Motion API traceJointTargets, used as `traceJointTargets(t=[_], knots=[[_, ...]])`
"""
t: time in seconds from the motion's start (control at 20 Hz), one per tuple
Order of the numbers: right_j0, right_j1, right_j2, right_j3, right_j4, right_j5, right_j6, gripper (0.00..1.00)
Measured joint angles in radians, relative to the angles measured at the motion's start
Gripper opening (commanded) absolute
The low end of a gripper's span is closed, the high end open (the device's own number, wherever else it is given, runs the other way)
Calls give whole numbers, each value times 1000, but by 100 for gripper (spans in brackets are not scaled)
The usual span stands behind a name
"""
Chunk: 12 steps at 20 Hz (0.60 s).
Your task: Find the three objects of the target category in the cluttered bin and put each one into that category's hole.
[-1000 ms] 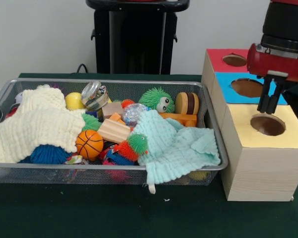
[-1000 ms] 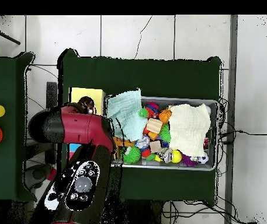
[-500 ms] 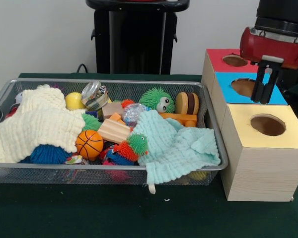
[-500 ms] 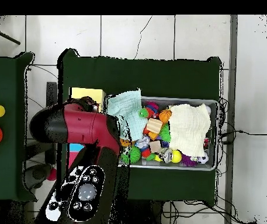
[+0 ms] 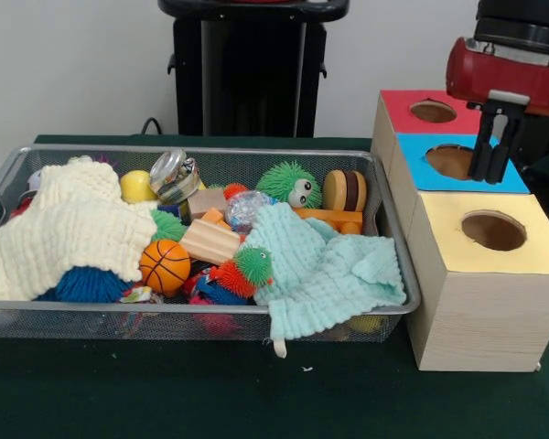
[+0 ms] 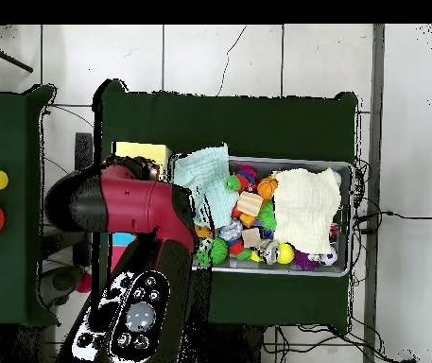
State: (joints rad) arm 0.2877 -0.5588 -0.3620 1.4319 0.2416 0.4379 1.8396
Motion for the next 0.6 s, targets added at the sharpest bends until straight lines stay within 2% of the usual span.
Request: traceJointTargets(t=[0.3, 0.35, 0.6], knots=[[-9, -2, 0, 0, -1, 0, 0, 0], [-15, -4, 1, 0, -1, 0, 0, 100], [-51, -25, 15, 9, -33, 0, 0, 100]])
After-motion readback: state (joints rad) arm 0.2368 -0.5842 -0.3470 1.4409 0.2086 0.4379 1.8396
